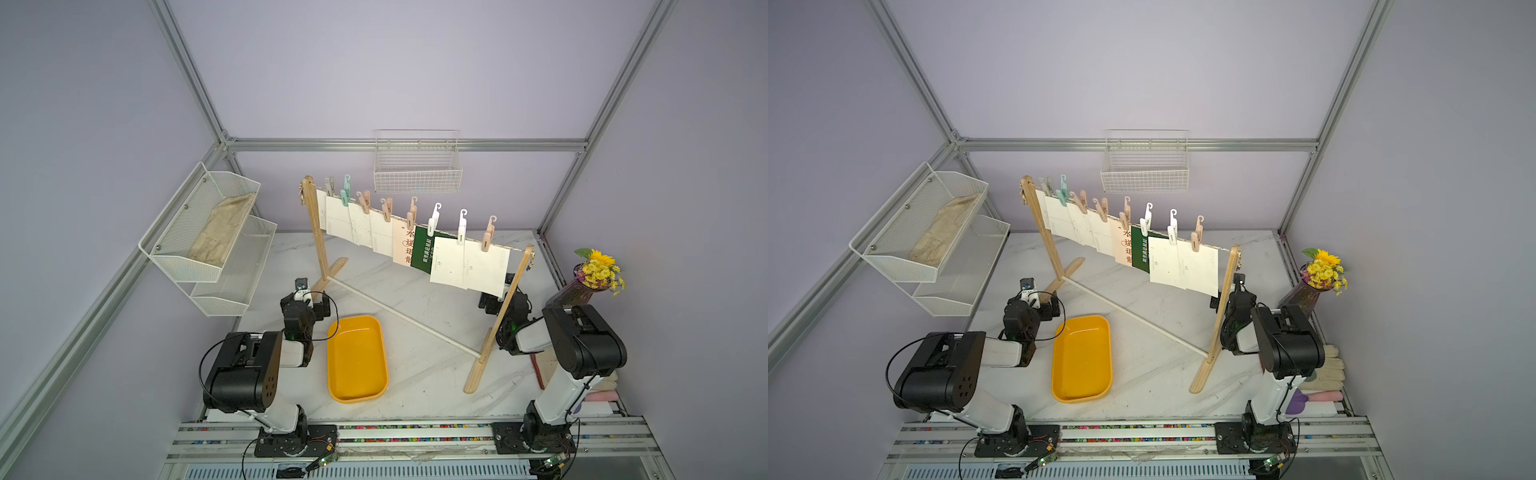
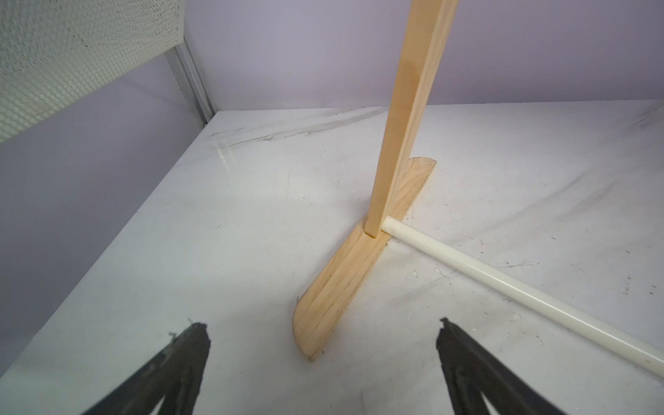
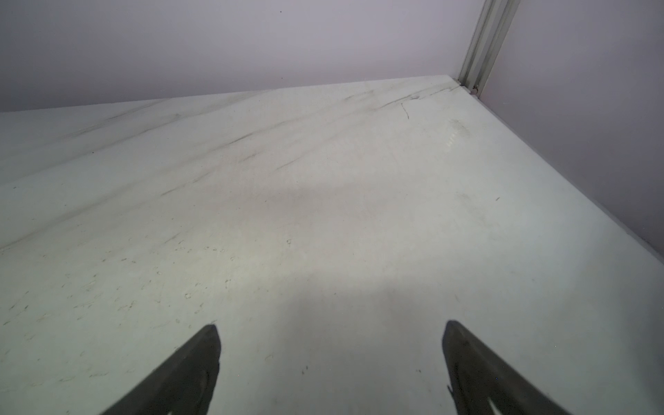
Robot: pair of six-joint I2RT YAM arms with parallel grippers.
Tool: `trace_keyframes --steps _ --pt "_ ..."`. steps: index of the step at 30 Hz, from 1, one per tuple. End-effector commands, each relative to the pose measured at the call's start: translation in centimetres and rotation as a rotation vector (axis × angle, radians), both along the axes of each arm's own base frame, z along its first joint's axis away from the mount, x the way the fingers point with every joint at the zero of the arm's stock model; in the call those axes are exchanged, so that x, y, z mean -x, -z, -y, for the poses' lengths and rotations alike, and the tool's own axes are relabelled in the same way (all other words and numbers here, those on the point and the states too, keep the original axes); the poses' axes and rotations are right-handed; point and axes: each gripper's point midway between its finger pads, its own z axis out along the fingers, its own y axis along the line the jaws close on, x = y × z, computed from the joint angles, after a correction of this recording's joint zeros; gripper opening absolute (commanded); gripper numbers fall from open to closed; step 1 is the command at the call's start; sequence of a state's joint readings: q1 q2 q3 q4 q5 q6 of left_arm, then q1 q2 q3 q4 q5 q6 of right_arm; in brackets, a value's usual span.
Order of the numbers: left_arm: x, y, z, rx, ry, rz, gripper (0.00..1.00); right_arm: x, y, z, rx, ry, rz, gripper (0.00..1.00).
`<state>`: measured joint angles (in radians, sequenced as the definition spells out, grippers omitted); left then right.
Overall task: Remove the postcards from the strings
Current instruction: Pinch the postcard on the clothesline.
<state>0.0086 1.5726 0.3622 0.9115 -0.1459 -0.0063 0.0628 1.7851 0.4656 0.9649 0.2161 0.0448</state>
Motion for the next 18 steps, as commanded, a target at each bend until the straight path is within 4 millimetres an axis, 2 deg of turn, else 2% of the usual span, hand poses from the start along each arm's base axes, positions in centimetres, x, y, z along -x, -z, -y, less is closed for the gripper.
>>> trace_keyframes --steps 1,16,18 --pt "-0.76 -1.43 -0.07 -0.006 -0.006 0.049 1.0 -0.06 -0.59 0.0 -0.002 0.002 0.029 0.97" --pt "-0.65 -1.48 -0.11 -0.006 -0.012 0.05 1.0 -0.05 -0.55 0.02 -0.002 0.002 0.028 0.97" --pt "-0.37 -2.24 -0.67 -0.003 -0.048 0.065 1.0 -0.02 -0.53 -0.02 -0.001 0.001 0.027 0.97"
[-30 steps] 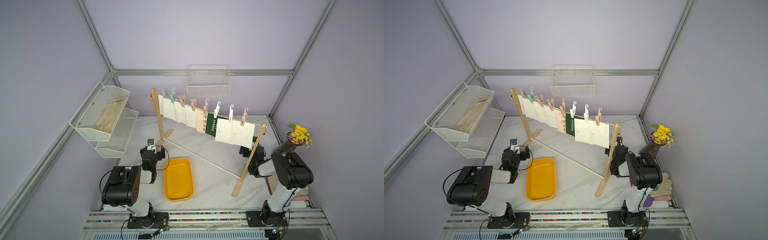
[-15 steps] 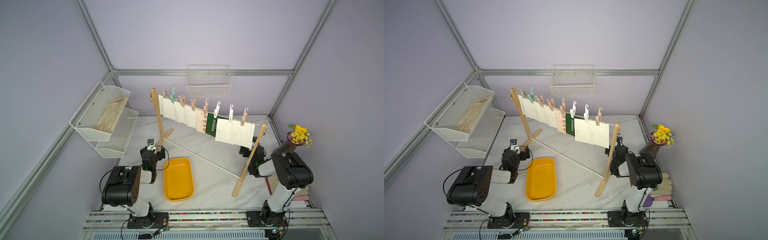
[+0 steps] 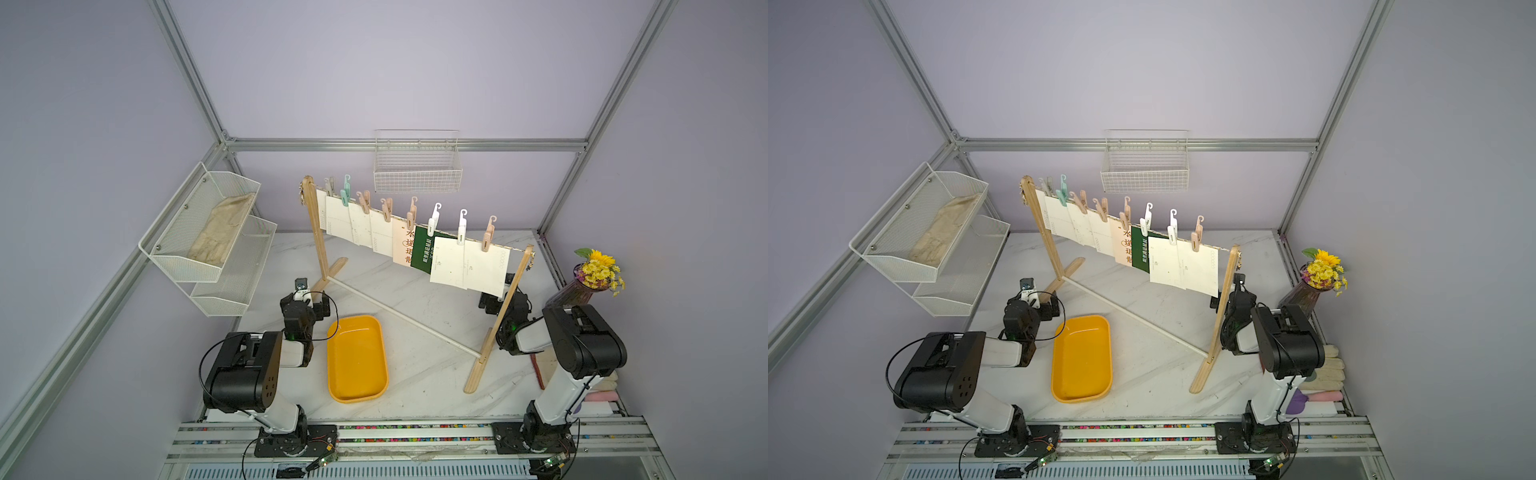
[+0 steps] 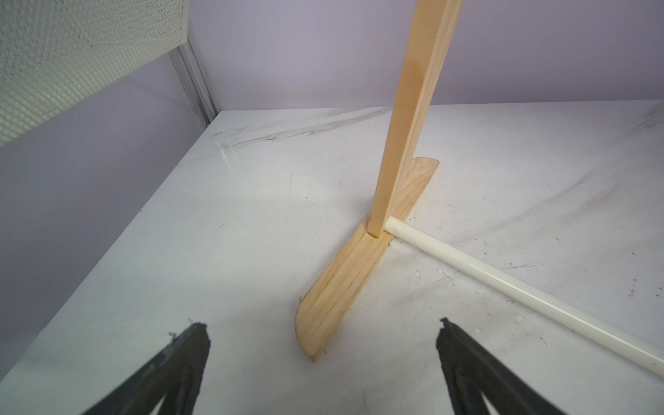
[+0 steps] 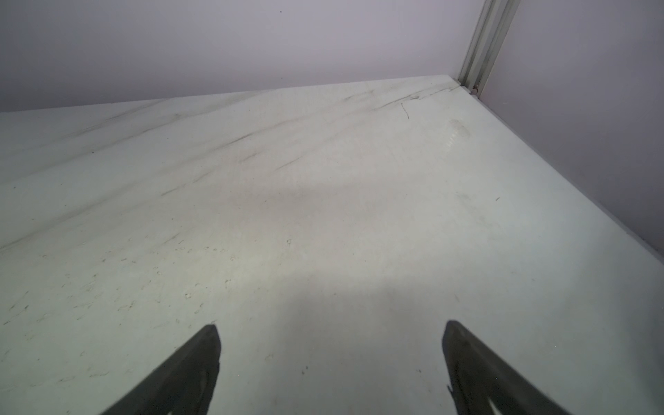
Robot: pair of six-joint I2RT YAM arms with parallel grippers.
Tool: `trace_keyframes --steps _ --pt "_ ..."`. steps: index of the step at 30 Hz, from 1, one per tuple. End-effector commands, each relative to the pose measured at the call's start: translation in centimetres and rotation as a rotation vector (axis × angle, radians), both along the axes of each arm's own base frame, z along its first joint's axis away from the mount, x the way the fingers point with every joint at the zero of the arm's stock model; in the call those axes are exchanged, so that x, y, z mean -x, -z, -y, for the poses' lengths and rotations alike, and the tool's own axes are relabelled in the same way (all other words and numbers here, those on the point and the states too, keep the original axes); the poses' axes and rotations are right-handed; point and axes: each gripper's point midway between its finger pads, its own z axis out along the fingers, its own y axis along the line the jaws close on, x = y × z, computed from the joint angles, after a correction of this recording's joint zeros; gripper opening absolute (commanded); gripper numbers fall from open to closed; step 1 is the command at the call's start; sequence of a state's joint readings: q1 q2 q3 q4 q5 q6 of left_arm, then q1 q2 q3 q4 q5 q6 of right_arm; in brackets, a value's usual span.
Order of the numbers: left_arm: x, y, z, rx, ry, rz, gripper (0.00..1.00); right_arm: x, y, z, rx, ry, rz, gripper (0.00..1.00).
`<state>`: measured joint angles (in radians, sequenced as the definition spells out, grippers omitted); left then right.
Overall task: Remove the postcards from the strings
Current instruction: Pinch the postcard on the clothesline.
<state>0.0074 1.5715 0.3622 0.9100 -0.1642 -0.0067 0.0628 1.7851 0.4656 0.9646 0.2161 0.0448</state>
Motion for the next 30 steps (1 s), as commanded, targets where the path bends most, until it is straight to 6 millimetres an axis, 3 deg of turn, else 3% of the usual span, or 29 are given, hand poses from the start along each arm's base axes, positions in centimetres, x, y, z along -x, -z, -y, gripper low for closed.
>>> trace_keyframes --steps 1,4,8,12,15,18,21,24,26,30 --pt "-0.1 -2.9 -1.0 0.006 -0.069 0.077 1.0 0.0 -0.6 0.0 -0.002 0.001 0.028 0.97" --pt "1.1 -5.8 -2.2 0.012 -0.143 0.12 1.0 0.0 -1.3 0.2 0.005 0.011 0.052 0.97" --pt "2.8 -10.1 -3.0 0.008 -0.197 0.121 1.0 -0.1 -5.2 0.1 -0.003 0.008 0.058 0.97" --pt "5.2 -15.0 -3.8 0.017 -0.258 0.108 1.0 0.7 -14.2 -1.2 -0.045 -0.066 0.162 0.97" --pt "7.2 -17.7 -4.3 0.082 -0.312 0.179 1.0 2.7 -20.7 -0.4 -0.183 0.003 0.26 0.97" --pt "9.7 -19.1 -5.3 0.214 -0.406 0.276 1.0 5.5 -24.6 1.8 -0.403 0.175 0.329 0.97" --pt "11.7 -20.4 -5.4 0.257 -0.416 0.333 1.0 6.7 -28.3 -1.0 -0.394 -0.024 0.394 0.97" --pt "13.0 -21.9 -4.9 0.261 -0.364 0.392 1.0 7.1 -30.1 -1.8 -0.455 -0.067 0.401 0.97" --pt "13.5 -23.3 -4.1 0.258 -0.308 0.44 1.0 7.6 -30.5 -1.0 -0.518 -0.003 0.384 0.97" --pt "13.3 -26.8 -0.2 0.232 -0.056 0.511 1.0 10.0 -31.7 1.1 -0.573 0.124 0.438 0.97"
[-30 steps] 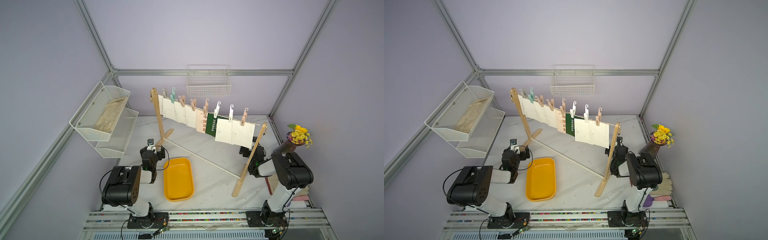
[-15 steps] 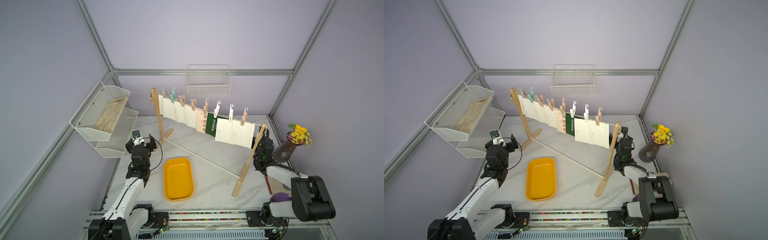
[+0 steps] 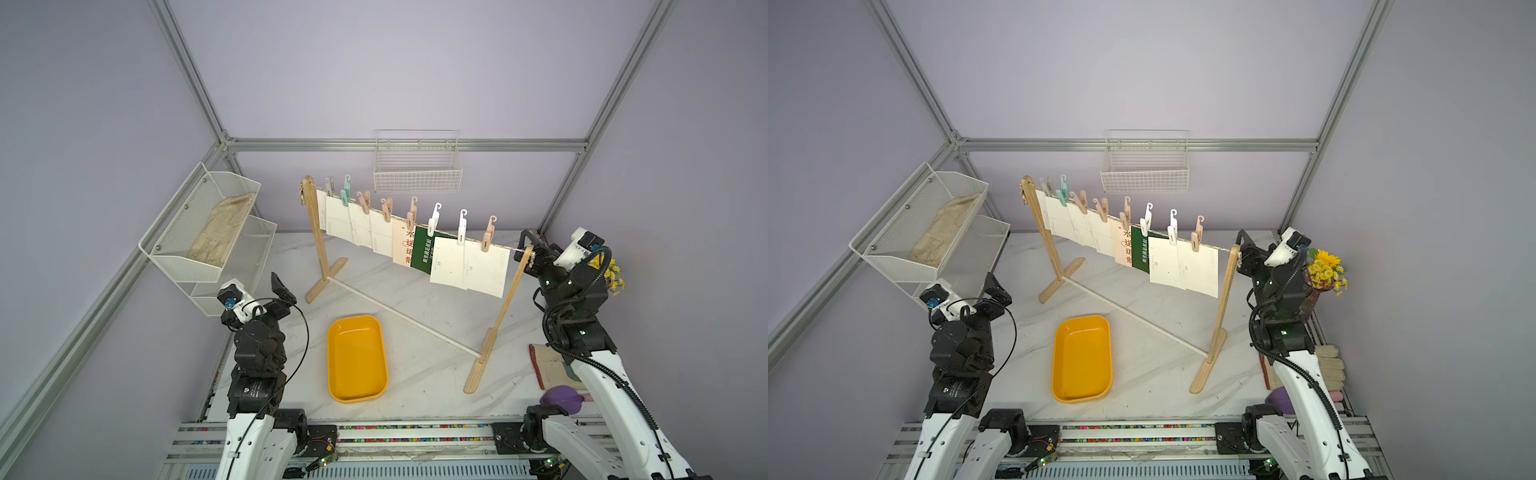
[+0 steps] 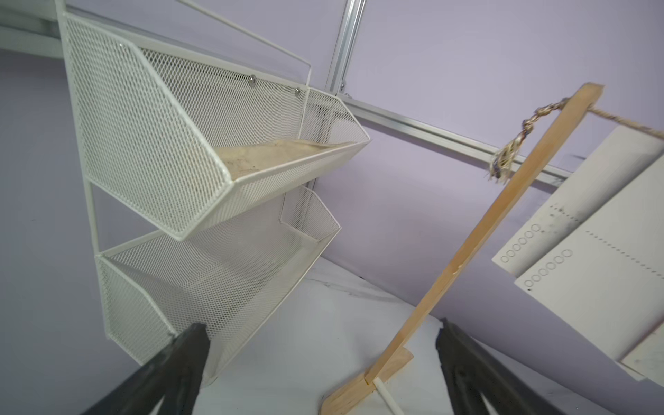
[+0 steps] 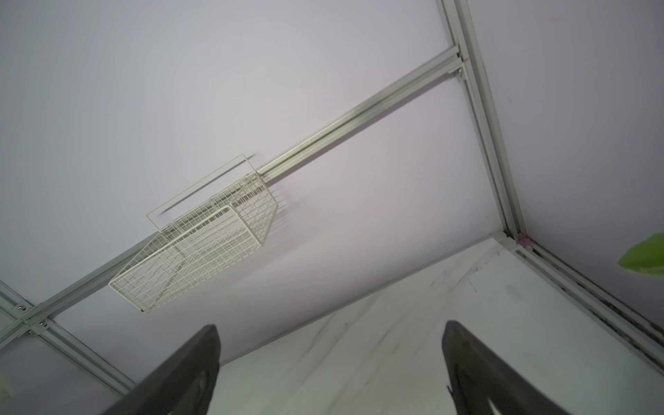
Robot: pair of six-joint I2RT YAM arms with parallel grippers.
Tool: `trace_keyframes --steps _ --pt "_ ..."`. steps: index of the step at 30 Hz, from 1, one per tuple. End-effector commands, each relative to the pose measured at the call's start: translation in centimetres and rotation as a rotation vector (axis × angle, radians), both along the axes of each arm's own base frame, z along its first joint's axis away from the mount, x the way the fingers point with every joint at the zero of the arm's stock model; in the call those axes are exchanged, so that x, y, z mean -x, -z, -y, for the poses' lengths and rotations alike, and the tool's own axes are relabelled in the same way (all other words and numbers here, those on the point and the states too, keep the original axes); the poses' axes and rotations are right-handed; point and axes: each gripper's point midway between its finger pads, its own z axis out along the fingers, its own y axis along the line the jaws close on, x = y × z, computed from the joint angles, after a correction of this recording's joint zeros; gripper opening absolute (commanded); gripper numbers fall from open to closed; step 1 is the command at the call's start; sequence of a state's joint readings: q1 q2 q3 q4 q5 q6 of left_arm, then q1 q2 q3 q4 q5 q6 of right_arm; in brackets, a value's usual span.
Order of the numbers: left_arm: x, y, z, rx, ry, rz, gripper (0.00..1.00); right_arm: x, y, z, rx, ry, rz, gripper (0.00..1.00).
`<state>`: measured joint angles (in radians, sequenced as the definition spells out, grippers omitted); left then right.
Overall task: Remove the postcards from the strings
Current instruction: Pinch the postcard on the clothesline.
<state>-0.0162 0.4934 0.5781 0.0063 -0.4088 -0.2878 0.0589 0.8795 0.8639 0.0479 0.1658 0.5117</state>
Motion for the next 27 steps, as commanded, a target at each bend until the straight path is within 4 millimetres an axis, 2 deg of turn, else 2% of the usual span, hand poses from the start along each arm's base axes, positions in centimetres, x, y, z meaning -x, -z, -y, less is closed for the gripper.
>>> trace_keyframes --steps 1,6,8,11,14,16,19,21,24,27 --pt "-0.6 -3.4 4.6 -0.098 0.256 0.087 1.0 2.5 -0.6 2.0 -0.105 0.107 -0.002 0.97" --pt "0.3 -6.7 12.7 -0.27 0.669 0.161 1.0 6.3 -2.4 5.3 -0.138 0.295 0.034 0.97" --pt "1.2 -7.7 15.5 -0.314 0.815 0.183 1.0 7.5 -3.8 5.4 -0.13 0.298 0.069 0.97" --pt "2.8 -9.1 18.9 -0.354 1.013 0.208 1.0 9.2 -6.7 4.3 -0.078 0.219 0.136 0.97" --pt "4.8 -10.7 21.7 -0.377 1.199 0.243 1.0 11.1 -10.4 2.0 0.006 0.085 0.255 0.97" --pt "6.4 -11.5 23.5 -0.379 1.33 0.265 1.0 12.5 -13.2 -0.3 0.079 -0.04 0.351 0.97" --pt "8.2 -12.7 25.6 -0.357 1.499 0.282 1.0 13.1 -16.1 -4.3 0.174 -0.26 0.402 0.97" --pt "9.0 -13.1 26.9 -0.337 1.586 0.281 1.0 12.7 -17.1 -7.1 0.233 -0.416 0.39 0.97" --pt "10.1 -13.6 28.9 -0.333 1.697 0.29 1.0 12.3 -17.4 -11.4 0.291 -0.691 0.355 0.97" --pt "10.4 -13.6 31.1 -0.334 1.79 0.287 1.0 12.4 -17.3 -13.9 0.308 -0.885 0.312 0.97"
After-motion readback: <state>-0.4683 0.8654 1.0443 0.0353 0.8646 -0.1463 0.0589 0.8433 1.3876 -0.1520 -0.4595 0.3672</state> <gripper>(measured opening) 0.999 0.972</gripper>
